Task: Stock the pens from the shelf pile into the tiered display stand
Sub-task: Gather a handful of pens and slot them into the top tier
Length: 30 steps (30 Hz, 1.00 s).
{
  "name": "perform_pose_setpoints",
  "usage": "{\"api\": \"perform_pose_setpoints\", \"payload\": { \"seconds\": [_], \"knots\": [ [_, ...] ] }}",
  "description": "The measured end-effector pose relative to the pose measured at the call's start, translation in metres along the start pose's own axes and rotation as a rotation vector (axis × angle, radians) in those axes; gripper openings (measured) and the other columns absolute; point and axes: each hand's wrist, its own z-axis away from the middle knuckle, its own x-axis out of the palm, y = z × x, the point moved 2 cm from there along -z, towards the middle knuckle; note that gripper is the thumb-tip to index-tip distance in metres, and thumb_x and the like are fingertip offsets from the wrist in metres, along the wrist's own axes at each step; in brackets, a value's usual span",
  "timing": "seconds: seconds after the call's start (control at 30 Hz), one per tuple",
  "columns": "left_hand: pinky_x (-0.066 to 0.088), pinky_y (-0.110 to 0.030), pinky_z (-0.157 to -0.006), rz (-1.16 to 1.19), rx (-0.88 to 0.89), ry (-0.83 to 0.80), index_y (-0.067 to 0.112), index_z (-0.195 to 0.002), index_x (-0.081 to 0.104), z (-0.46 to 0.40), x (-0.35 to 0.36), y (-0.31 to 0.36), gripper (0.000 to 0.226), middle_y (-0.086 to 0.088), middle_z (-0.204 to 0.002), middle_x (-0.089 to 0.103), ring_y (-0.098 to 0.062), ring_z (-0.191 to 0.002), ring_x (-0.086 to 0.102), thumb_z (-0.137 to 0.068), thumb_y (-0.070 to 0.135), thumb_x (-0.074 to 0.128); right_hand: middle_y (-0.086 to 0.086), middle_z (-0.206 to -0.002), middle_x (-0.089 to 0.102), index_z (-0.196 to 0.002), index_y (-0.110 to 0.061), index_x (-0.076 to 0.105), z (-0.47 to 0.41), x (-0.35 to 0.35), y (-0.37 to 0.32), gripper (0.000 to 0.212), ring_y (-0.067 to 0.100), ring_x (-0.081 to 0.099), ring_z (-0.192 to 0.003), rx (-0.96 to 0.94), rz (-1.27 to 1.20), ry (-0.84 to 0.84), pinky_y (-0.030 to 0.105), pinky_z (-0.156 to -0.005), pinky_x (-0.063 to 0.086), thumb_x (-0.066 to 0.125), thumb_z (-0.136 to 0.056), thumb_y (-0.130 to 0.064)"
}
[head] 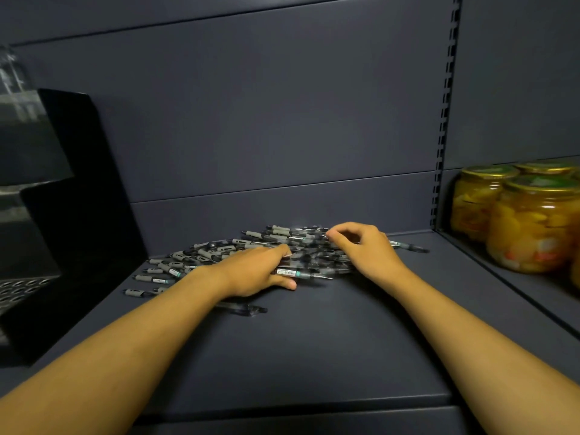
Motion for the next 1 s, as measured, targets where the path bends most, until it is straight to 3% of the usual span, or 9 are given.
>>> {"api": "perform_pose_setpoints", "payload": {
  "seconds": [0.23, 0.37, 0.5, 0.57, 0.63, 0.73, 0.8, 0.9, 1.0],
  "knots": [
    [0.050, -0.042, -0.091, 0.133, 0.031, 0.078, 0.026, -0.112, 0.052, 0.000, 0.002, -0.004, 0.037, 0.004, -0.112, 0.064, -0.017, -0.100, 0.059, -0.092, 0.057, 0.054, -0.010, -0.099, 0.073, -0.100, -0.026, 0.073, 0.000, 0.004, 0.000, 0.013, 0.005, 0.065, -0.095, -0.024, 0.022, -0.036, 0.007, -0.074, 0.041, 0.063, -0.096, -0.032],
    [0.051, -0.042, -0.091, 0.177, 0.036, 0.172, 0.024, -0.122, 0.050, 0.000, -0.005, -0.004, 0.036, 0.003, -0.118, 0.064, -0.016, -0.103, 0.061, -0.096, 0.049, 0.051, -0.010, -0.096, 0.074, -0.097, -0.027, 0.073, -0.005, 0.000, 0.002, 0.017, 0.006, 0.066, -0.096, -0.021, -0.041, 0.026, 0.019, -0.084, 0.047, 0.056, -0.099, -0.029],
    [0.051, -0.047, -0.092, 0.278, 0.013, 0.303, 0.022, -0.126, 0.046, 0.000, -0.013, -0.010, 0.026, -0.001, -0.127, 0.062, -0.019, -0.113, 0.062, -0.102, 0.031, 0.050, -0.004, -0.095, 0.073, -0.095, -0.029, 0.069, -0.006, -0.012, -0.004, 0.028, 0.015, 0.067, -0.094, 0.036, -0.309, 0.170, 0.034, -0.086, 0.051, 0.043, -0.105, -0.034],
    [0.052, -0.044, -0.088, 0.395, 0.001, 0.407, 0.021, -0.126, 0.047, 0.002, -0.024, -0.007, 0.025, -0.001, -0.116, 0.065, -0.020, -0.101, 0.063, -0.102, 0.029, 0.050, -0.001, -0.098, 0.073, -0.095, -0.029, 0.069, -0.002, -0.015, -0.010, 0.031, 0.017, 0.068, -0.094, 0.028, -0.365, 0.165, 0.032, -0.084, 0.053, 0.041, -0.105, -0.038],
    [0.049, -0.032, -0.071, 0.555, 0.017, 0.522, 0.021, -0.120, 0.052, 0.006, -0.039, 0.004, 0.020, 0.003, -0.092, 0.063, -0.015, -0.077, 0.057, -0.102, 0.029, 0.050, -0.001, -0.102, 0.073, -0.099, -0.027, 0.069, 0.004, -0.016, -0.022, 0.027, 0.016, 0.069, -0.098, -0.002, -0.402, 0.114, 0.027, -0.083, 0.055, 0.044, -0.103, -0.037],
    [0.044, -0.019, -0.058, 0.797, 0.040, 0.659, 0.028, -0.096, 0.053, 0.009, -0.057, 0.032, 0.007, 0.008, -0.076, 0.058, -0.002, -0.060, 0.052, -0.102, 0.028, 0.049, -0.006, -0.109, 0.071, -0.109, -0.028, 0.064, 0.009, -0.011, -0.054, 0.017, 0.012, 0.068, -0.106, -0.076, -0.428, -0.013, 0.021, -0.083, 0.056, 0.055, -0.096, -0.035],
    [0.047, -0.013, -0.059, 0.957, 0.080, 0.674, 0.023, -0.100, 0.057, 0.008, -0.059, 0.054, 0.009, 0.007, -0.082, 0.063, 0.005, -0.062, 0.056, -0.103, 0.022, 0.048, -0.010, -0.112, 0.069, -0.117, -0.027, 0.060, 0.012, -0.005, -0.077, 0.032, 0.005, 0.067, -0.104, -0.119, -0.455, -0.107, 0.021, -0.082, 0.057, 0.065, -0.086, -0.036],
    [0.053, -0.018, -0.067, 1.079, 0.128, 0.687, 0.019, -0.116, 0.059, 0.003, -0.049, 0.078, 0.016, 0.004, -0.094, 0.068, -0.001, -0.078, 0.064, -0.103, 0.019, 0.048, -0.012, -0.110, 0.069, -0.122, -0.026, 0.059, 0.016, 0.000, -0.099, 0.053, 0.001, 0.066, -0.100, -0.152, -0.423, -0.163, 0.022, -0.082, 0.054, 0.075, -0.076, -0.043],
    [0.054, -0.021, -0.070, 1.163, 0.097, 0.761, 0.027, -0.101, 0.058, -0.004, -0.037, 0.087, 0.010, 0.009, -0.087, 0.066, 0.006, -0.078, 0.064, -0.101, 0.019, 0.052, -0.012, -0.111, 0.069, -0.120, -0.031, 0.058, 0.017, 0.002, -0.103, 0.055, 0.005, 0.065, -0.105, -0.133, -0.292, -0.068, 0.031, -0.093, 0.054, 0.081, -0.073, -0.049]
  ]
}}
